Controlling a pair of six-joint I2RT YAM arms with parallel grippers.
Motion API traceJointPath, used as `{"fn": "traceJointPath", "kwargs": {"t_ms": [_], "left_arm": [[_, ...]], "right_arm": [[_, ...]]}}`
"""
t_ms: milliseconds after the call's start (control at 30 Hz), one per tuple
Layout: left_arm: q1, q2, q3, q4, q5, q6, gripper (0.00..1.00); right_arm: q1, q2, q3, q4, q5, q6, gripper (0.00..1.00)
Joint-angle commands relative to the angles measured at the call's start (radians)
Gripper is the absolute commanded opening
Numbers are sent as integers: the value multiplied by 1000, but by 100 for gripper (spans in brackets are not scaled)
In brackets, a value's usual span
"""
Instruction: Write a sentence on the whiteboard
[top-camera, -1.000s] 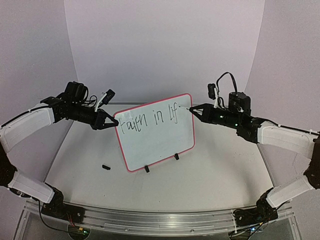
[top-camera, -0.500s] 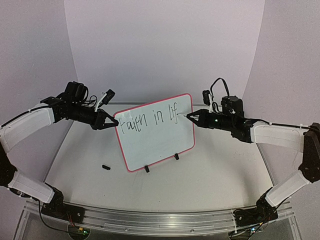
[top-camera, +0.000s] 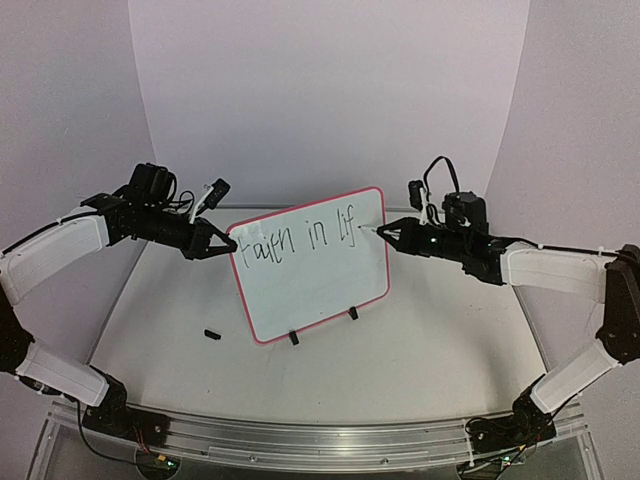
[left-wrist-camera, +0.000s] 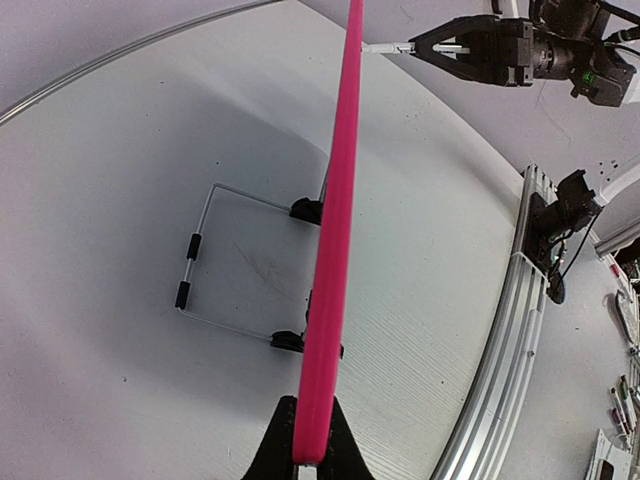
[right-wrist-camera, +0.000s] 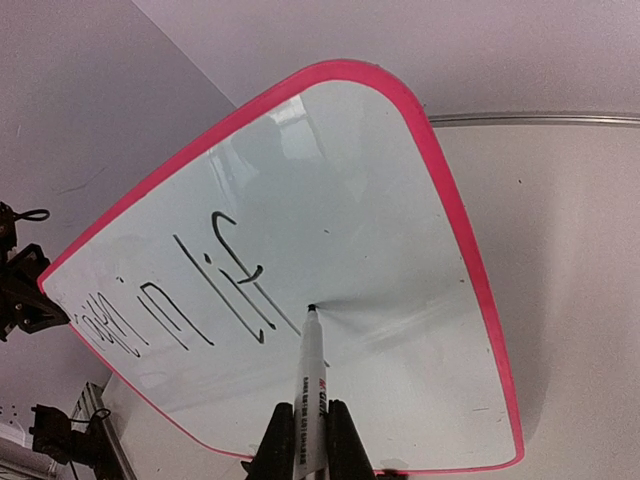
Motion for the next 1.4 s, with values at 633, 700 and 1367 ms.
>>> {"fn": "traceJointPath", "kwargs": {"t_ms": [633, 700, 1367], "left_arm": [[0, 15, -12, -1, -52, 30, 0], [-1, 15, -12, -1, -52, 30, 0], [0, 21, -11, -1, -50, 30, 0]], "right_arm": [[-15, 27, 65, 71, -46, -6, 0], [-15, 33, 70, 71, -59, -8, 0], [-15, 16, -24, 64, -55, 16, 0]]}}
